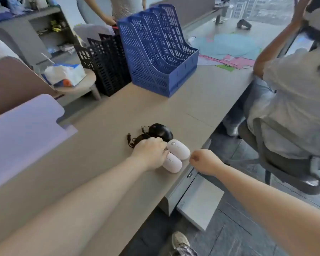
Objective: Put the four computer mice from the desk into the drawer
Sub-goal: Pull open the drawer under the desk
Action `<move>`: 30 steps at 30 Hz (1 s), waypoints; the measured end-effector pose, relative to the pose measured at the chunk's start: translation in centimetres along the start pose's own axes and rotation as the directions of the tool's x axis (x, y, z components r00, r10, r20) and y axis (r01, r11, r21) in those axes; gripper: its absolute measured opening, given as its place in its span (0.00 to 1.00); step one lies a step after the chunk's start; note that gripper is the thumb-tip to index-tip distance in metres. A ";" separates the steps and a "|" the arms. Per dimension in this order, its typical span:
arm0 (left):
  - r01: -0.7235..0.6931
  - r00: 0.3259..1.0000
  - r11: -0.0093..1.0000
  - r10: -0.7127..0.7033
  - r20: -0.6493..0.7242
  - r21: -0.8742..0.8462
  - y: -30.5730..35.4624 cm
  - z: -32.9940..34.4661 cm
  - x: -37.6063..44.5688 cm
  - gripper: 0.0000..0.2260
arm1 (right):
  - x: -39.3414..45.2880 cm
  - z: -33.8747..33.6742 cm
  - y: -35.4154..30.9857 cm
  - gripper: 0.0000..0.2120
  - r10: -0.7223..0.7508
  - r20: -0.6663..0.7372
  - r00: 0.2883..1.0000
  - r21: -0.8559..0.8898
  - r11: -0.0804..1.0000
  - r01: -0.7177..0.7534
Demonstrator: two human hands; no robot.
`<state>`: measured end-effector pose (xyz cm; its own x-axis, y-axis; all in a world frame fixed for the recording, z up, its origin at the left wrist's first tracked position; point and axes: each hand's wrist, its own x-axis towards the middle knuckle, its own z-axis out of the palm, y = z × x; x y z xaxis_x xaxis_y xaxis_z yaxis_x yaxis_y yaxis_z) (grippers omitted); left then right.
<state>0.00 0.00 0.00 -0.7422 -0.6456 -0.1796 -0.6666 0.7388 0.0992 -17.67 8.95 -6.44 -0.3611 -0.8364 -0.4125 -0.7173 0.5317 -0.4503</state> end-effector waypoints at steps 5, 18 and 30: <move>0.019 0.984 0.999 -0.024 -0.174 -0.032 -1.6 4.4 2.3 0.15 | 3.5 4.6 3.7 0.14 0.128 0.066 0.990 0.061 0.989 -0.132; 0.183 0.768 0.977 -0.212 -0.604 -0.111 -3.7 13.3 -1.1 0.21 | 10.7 14.3 9.4 0.13 0.386 0.257 0.886 0.544 0.700 -0.463; 0.345 0.873 0.894 -0.418 -0.250 -0.287 -0.2 17.1 -3.6 0.23 | 8.7 15.7 9.8 0.10 0.289 0.257 0.922 0.748 0.544 -0.379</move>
<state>4.00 5.46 -16.13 -0.3868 -0.9210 0.0463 -0.8718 0.3816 0.3071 -18.51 9.02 -26.87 -0.3872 -0.5833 -0.7140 0.1925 0.7062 -0.6813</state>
